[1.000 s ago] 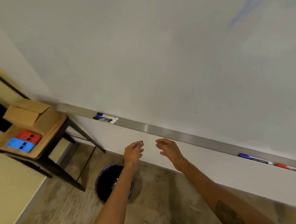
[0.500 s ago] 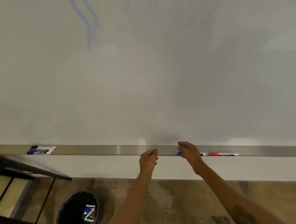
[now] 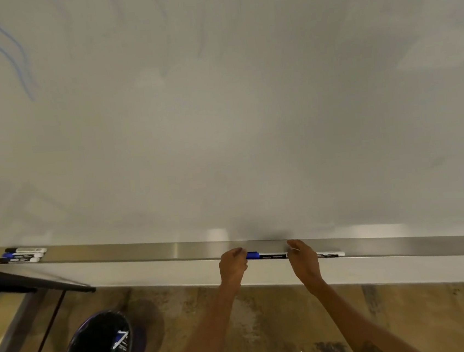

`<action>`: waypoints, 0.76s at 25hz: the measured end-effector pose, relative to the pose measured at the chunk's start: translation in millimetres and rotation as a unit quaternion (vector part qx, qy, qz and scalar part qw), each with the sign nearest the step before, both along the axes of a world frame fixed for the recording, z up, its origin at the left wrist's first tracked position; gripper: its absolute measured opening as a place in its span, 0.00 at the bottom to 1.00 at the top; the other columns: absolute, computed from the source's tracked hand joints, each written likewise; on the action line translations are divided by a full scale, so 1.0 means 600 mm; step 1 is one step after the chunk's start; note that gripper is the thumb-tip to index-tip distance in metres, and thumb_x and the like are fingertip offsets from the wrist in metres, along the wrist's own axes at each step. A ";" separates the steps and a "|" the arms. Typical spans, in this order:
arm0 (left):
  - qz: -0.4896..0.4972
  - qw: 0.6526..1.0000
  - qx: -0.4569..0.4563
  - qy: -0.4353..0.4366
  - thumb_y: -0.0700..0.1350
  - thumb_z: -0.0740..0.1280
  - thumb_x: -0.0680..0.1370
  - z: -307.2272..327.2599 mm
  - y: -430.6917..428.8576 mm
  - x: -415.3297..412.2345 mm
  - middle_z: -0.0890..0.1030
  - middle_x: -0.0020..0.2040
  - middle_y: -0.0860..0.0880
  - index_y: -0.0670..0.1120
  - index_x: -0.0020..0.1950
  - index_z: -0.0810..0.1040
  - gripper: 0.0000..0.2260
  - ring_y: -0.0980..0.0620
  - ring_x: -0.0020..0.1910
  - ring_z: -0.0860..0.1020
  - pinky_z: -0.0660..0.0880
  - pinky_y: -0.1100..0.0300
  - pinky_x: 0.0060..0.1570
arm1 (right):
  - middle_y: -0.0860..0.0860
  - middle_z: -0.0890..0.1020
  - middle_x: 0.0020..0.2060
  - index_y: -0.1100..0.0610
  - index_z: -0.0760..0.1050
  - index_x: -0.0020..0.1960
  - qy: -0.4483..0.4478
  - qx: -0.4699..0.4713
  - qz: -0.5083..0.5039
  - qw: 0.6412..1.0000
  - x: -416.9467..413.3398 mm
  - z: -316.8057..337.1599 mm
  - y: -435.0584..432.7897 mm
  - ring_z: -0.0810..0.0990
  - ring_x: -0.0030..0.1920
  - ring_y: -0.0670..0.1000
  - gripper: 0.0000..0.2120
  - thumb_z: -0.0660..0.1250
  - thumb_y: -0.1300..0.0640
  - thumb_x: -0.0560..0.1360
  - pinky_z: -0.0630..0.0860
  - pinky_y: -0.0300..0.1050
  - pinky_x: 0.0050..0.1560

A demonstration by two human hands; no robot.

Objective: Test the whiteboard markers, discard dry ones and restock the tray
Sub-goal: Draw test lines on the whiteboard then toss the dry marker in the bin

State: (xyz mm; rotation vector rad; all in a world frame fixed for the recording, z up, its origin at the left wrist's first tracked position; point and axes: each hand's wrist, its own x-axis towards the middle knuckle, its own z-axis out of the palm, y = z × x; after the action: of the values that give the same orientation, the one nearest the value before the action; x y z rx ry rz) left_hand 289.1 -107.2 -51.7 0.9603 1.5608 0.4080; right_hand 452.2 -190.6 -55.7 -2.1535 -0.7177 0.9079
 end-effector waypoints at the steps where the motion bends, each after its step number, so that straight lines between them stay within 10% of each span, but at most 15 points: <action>1: 0.005 1.000 0.003 0.006 0.40 0.66 0.78 -0.005 0.001 0.005 0.83 0.46 0.41 0.47 0.43 0.80 0.06 0.43 0.44 0.82 0.80 0.47 0.56 | 0.56 0.81 0.61 0.59 0.76 0.66 0.001 0.001 0.004 1.000 0.002 -0.005 0.003 0.79 0.60 0.56 0.15 0.60 0.62 0.81 0.72 0.45 0.60; 6: 0.016 0.999 0.006 0.036 0.39 0.68 0.77 -0.018 0.001 0.028 0.84 0.52 0.41 0.41 0.59 0.82 0.11 0.41 0.51 0.83 0.79 0.48 0.59 | 0.57 0.82 0.59 0.59 0.78 0.64 0.033 -0.001 -0.014 0.999 0.005 -0.018 0.009 0.80 0.57 0.57 0.16 0.61 0.66 0.78 0.77 0.51 0.61; 19: 0.133 0.964 0.152 -0.171 0.35 0.73 0.75 0.118 -0.017 0.011 0.83 0.50 0.47 0.45 0.52 0.83 0.08 0.44 0.51 0.83 0.81 0.49 0.56 | 0.54 0.80 0.63 0.55 0.76 0.64 0.012 0.151 -0.042 0.988 -0.061 0.096 -0.012 0.79 0.59 0.53 0.13 0.63 0.62 0.81 0.73 0.41 0.61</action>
State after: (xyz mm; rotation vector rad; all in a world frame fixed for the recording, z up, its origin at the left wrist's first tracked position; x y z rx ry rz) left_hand 296.0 -117.5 19.0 0.8561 1.3310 0.9749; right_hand 415.6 -197.9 1.8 -1.8865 -0.6987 0.7283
